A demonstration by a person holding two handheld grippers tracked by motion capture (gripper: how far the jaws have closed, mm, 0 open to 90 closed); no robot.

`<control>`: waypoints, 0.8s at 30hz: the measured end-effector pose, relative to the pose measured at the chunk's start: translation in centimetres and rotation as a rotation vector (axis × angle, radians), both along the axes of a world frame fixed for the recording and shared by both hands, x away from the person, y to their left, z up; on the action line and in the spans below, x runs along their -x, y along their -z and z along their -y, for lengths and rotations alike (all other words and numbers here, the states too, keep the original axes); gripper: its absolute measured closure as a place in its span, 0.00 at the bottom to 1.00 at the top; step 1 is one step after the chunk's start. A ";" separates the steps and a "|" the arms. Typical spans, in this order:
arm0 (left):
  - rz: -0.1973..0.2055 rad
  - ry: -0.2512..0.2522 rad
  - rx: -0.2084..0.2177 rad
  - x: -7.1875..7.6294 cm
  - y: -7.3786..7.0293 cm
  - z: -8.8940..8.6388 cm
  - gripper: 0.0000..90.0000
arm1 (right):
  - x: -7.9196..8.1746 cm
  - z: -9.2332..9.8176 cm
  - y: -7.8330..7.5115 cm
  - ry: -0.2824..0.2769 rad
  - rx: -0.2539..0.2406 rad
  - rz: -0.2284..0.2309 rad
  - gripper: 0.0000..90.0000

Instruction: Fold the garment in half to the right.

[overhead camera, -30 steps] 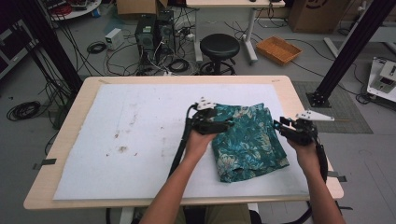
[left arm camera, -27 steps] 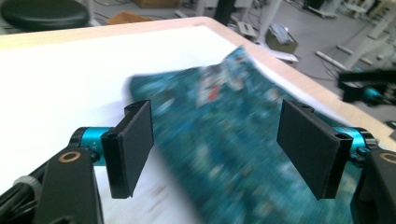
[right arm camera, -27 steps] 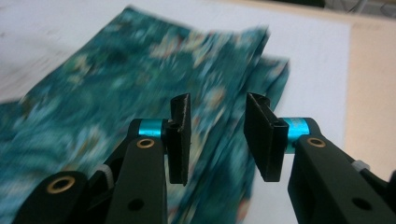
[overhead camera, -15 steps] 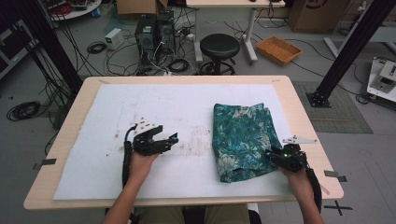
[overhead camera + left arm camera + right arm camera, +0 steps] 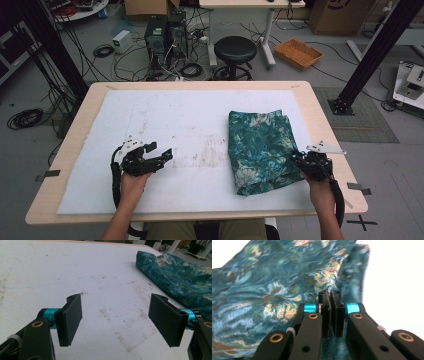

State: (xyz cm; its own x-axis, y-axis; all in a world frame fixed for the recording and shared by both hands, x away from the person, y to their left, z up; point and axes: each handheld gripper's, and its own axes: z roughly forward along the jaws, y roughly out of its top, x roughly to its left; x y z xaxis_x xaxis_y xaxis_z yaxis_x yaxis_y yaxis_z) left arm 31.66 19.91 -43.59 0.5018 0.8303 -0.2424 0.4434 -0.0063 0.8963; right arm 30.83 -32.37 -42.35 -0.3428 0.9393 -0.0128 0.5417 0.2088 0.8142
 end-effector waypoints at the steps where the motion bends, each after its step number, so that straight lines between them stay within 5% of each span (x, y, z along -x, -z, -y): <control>1: -0.003 -0.003 -0.004 0.0 0.1 -0.1 0.30 | 0.0 0.2 -0.1 0.014 0.015 0.004 0.98; 6: -0.009 -0.019 0.010 0.1 0.2 -0.3 0.30 | 0.1 1.1 -0.3 0.066 0.063 0.002 0.98; 8: -0.009 -0.018 0.009 0.1 0.2 -0.4 0.30 | -0.3 1.2 0.4 0.070 0.111 -0.050 0.97; 12: -0.013 -0.021 0.012 0.2 0.3 -0.3 0.30 | -0.7 1.4 1.1 0.079 0.130 -0.079 0.96; 15: -0.014 -0.019 0.009 0.3 0.3 -0.3 0.30 | -0.7 1.6 1.1 0.081 0.107 -0.094 0.84; 17: -0.015 -0.020 0.011 0.3 0.4 -0.4 0.30 | -0.3 1.6 0.8 0.085 0.085 -0.063 0.73; 18: -0.017 -0.020 0.011 0.3 0.4 -0.4 0.30 | 0.3 1.4 -0.2 0.086 0.061 -0.001 0.66; 19: -0.016 -0.022 0.013 0.3 0.4 -0.4 0.30 | 0.3 1.4 -0.2 0.086 0.061 -0.001 0.66; 20: -0.018 -0.023 0.014 0.3 0.4 -0.5 0.30 | 1.0 0.9 -1.4 0.062 0.026 0.066 0.60; 21: -0.017 -0.023 0.014 0.3 0.4 -0.5 0.30 | 1.0 0.9 -1.4 0.062 0.026 0.066 0.60; 24: -0.016 -0.025 0.015 0.3 0.4 -0.5 0.30 | 1.7 -0.6 -2.5 -0.054 -0.048 0.109 0.56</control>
State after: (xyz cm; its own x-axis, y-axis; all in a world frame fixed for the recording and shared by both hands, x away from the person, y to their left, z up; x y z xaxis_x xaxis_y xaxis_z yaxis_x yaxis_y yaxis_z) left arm 31.40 20.39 -43.98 0.4768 0.8389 -0.2626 0.4572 0.0185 0.8892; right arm 29.10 -31.79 -39.89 -0.3918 0.9200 -0.0083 0.4384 0.1946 0.8774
